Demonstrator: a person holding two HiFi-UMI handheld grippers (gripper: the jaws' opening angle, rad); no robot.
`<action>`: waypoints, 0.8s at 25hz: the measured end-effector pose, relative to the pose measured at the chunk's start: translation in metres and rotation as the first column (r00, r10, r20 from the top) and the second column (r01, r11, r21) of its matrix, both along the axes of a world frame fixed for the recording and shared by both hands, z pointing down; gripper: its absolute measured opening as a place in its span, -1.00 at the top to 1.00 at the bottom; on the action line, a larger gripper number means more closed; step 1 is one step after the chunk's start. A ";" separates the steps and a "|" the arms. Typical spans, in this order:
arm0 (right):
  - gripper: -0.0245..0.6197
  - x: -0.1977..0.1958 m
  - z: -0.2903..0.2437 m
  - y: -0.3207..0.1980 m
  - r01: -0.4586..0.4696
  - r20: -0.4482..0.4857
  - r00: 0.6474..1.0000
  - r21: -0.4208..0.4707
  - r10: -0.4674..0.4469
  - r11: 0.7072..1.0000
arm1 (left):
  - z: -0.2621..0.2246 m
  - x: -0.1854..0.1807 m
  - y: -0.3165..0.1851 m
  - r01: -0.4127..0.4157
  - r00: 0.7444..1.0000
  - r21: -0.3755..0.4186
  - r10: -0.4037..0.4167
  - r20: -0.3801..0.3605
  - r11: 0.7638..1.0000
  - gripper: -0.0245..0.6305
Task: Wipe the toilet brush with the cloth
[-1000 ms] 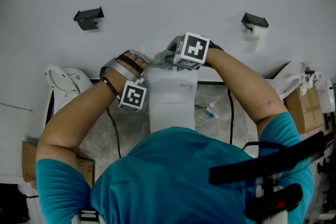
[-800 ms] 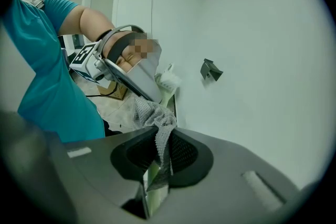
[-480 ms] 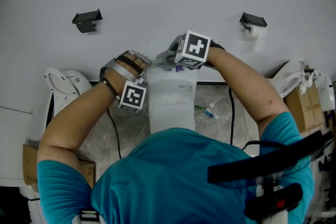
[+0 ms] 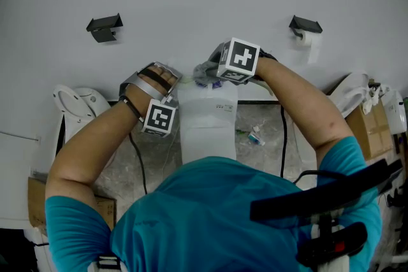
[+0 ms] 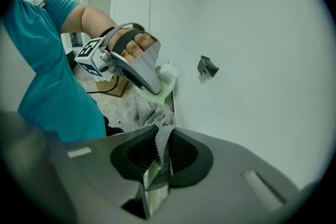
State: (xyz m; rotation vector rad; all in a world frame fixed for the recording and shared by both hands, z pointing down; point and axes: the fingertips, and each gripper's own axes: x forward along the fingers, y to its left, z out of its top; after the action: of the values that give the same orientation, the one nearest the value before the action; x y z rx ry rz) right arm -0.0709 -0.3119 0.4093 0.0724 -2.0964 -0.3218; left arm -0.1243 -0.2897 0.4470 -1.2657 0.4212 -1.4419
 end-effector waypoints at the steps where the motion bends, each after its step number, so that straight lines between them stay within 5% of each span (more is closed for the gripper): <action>1: 0.78 0.002 0.000 0.000 0.000 -0.002 1.000 0.001 0.000 1.000 | 0.000 -0.001 0.000 0.001 1.000 0.003 -0.001 0.004 1.000 0.49; 10: 0.78 0.012 -0.002 0.000 -0.004 -0.009 1.000 0.000 0.004 1.000 | -0.001 -0.002 0.002 0.006 1.000 -0.004 -0.006 -0.016 1.000 0.49; 13: 0.78 0.015 -0.002 -0.001 -0.008 -0.013 1.000 0.001 0.008 1.000 | -0.001 0.005 0.008 -0.004 0.996 -0.046 0.000 -0.090 0.999 0.50; 18: 0.78 0.022 -0.002 -0.003 -0.017 -0.016 1.000 0.003 0.017 1.000 | -0.003 -0.012 -0.001 0.016 1.000 0.018 -0.017 0.015 1.000 0.50; 20: 0.78 0.026 -0.003 -0.004 -0.022 -0.018 1.000 0.005 0.022 1.000 | -0.003 -0.007 0.005 0.017 0.999 -0.022 -0.018 -0.041 1.000 0.50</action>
State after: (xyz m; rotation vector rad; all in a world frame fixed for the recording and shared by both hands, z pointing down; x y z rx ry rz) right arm -0.0450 -0.3155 0.4066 0.0948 -2.0760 -0.3128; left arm -0.1311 -0.2850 0.4442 -1.3141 0.4462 -1.4407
